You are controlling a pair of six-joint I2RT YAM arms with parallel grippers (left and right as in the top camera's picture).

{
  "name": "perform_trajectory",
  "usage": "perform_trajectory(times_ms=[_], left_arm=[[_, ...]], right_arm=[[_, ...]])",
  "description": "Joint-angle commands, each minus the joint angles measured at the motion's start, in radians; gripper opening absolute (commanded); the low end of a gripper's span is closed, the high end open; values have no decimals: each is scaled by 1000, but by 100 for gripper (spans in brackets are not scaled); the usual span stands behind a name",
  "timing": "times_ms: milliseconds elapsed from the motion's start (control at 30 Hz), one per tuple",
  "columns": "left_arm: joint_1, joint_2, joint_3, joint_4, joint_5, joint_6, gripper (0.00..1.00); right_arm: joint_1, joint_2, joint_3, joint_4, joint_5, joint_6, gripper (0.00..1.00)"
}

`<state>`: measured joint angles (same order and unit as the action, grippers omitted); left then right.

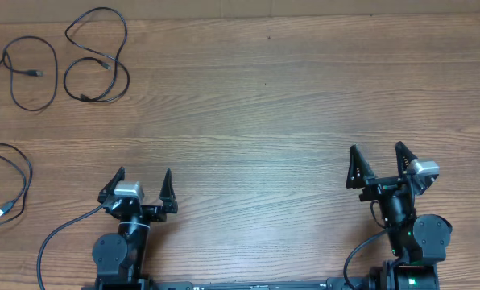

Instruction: Untangle cables

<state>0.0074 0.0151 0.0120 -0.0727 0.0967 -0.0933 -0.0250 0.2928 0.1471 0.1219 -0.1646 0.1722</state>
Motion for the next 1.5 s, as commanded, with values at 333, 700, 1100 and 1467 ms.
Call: perform_trajectory(times_ms=[333, 700, 1100, 1467], left_arm=[[5, -11, -8, 2, 0, 27, 100], [5, -11, -8, 2, 0, 27, 100], [5, -11, -8, 2, 0, 27, 99], [5, -11, -8, 2, 0, 27, 100]], right_arm=[[23, -271, -43, -131, -8, 10, 100], [26, -291, -74, -243, 23, 2, 100], [26, -291, -85, -330, 68, -25, 100], [47, -291, -86, -329, 67, -247, 100]])
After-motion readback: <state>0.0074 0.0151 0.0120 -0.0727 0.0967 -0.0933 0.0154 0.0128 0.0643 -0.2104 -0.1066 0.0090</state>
